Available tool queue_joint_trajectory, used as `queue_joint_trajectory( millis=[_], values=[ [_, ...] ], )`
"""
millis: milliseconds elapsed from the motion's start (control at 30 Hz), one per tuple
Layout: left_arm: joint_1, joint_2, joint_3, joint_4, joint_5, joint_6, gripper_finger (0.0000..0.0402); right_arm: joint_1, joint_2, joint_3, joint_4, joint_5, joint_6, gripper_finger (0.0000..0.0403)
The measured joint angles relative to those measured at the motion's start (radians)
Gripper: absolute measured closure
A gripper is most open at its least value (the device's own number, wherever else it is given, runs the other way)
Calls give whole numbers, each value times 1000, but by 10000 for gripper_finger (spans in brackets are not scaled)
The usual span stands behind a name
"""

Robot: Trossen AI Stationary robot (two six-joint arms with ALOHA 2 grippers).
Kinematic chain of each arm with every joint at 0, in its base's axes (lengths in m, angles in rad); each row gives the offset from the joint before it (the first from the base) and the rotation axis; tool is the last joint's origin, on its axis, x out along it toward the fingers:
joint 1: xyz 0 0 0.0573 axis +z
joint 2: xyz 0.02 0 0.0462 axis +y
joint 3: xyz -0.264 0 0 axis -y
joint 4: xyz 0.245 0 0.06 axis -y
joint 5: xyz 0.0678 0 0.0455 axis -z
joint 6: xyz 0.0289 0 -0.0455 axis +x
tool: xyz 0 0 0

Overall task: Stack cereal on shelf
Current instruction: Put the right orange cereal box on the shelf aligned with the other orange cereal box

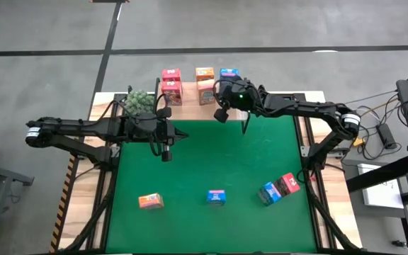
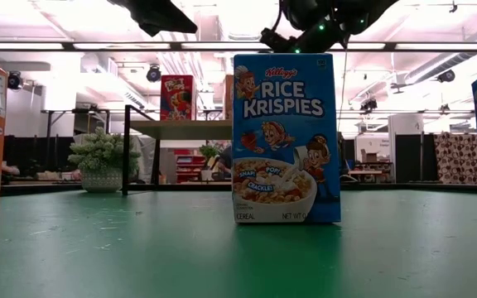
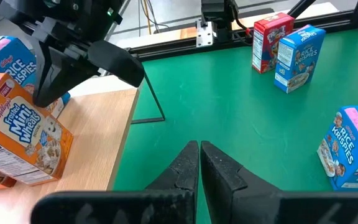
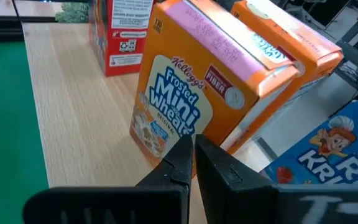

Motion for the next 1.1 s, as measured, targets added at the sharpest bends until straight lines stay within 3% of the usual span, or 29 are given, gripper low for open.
queue_joint_trajectory(
  millis=[233, 433, 1100],
  values=[
    [0, 0, 0, 0, 0, 0, 402, 0, -27, 0, -52, 4, 15, 394],
    [0, 0, 0, 1, 0, 0, 402, 0, -23, 0, -33, 103, 9, 394],
    [0, 0, 0, 16, 0, 0, 402, 0, -4, 0, -6, 93, 8, 394]
  ],
)
